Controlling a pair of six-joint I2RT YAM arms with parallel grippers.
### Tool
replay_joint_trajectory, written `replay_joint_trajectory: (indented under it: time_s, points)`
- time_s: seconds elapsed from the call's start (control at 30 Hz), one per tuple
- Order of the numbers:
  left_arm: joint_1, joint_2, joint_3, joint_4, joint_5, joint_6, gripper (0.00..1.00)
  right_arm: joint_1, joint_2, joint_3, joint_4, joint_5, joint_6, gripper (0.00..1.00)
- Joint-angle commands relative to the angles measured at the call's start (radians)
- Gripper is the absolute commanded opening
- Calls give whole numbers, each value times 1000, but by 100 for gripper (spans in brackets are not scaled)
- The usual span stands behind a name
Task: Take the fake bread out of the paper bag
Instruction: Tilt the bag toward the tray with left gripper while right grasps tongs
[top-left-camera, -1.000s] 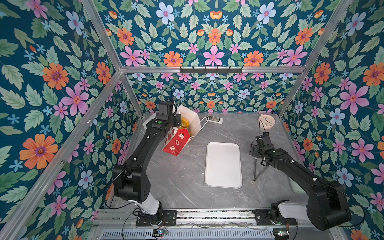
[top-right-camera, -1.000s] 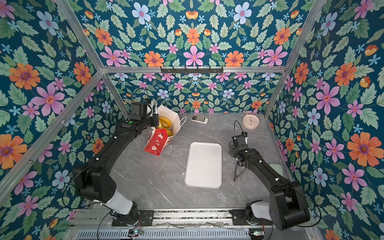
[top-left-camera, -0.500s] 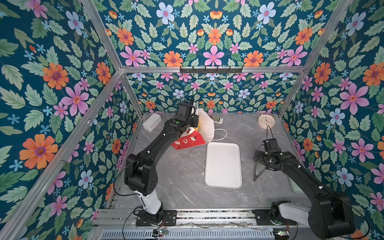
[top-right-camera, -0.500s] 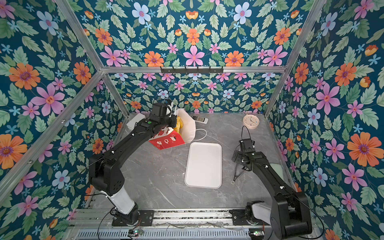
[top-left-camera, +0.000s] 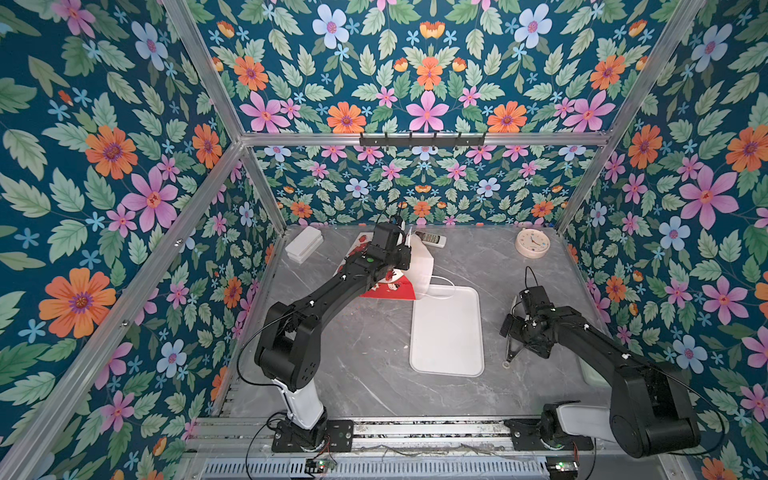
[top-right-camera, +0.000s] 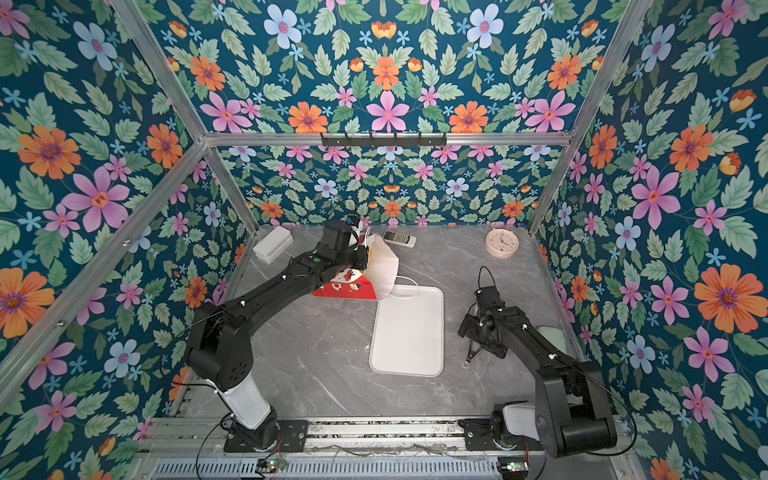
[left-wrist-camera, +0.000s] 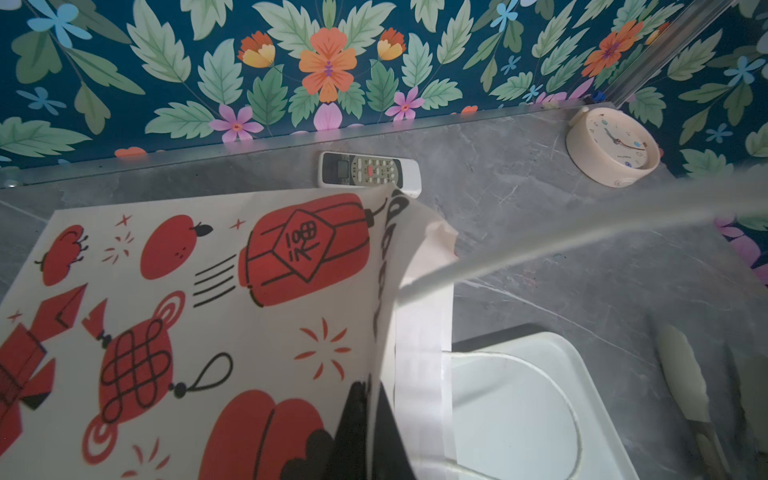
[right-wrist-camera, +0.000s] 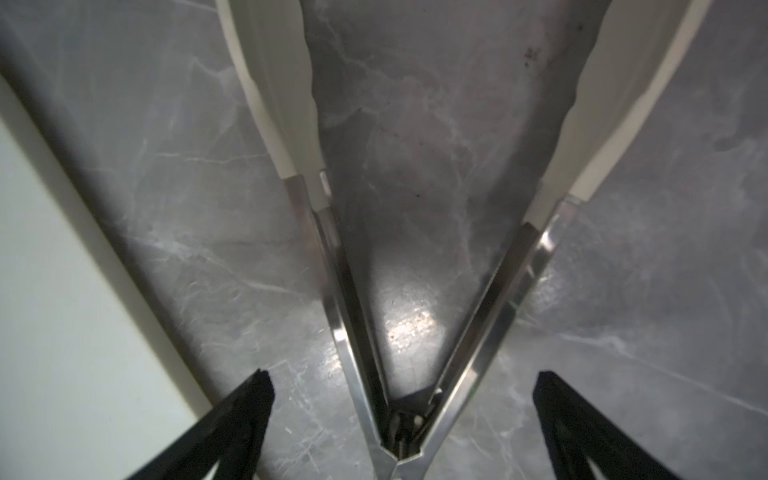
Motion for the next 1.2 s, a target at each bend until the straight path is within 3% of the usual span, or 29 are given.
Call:
replay_joint_trajectory:
  time_s: [0.0, 0.1, 0.3, 0.5, 0.67, 0.8, 1.0, 1.17]
  points:
    - [-4, -20, -31, 103, 54, -23, 0, -2, 28, 5, 35, 39, 37, 99]
    - [-7, -29, -56, 122, 73, -30, 0, -19, 79, 12, 65, 37, 45, 99]
    - [-15, -43, -90, 134, 97, -36, 0, -43, 151, 45, 87, 45, 40, 79]
    - [-20, -67, -119, 146, 92, -36, 0, -48, 194, 52, 86, 48, 31, 41]
    - [-21, -70, -127, 145, 94, -36, 0, -37, 152, 48, 87, -3, -30, 2]
    - [-21, -67, -130, 145, 94, -36, 0, 38, 77, 72, 76, -65, -117, 0]
    - [-21, -52, -127, 143, 89, -38, 0, 263, 69, 247, -108, 98, -328, 0]
    - [-21, -37, -118, 137, 83, -37, 0, 365, 57, 284, -104, 71, -472, 0]
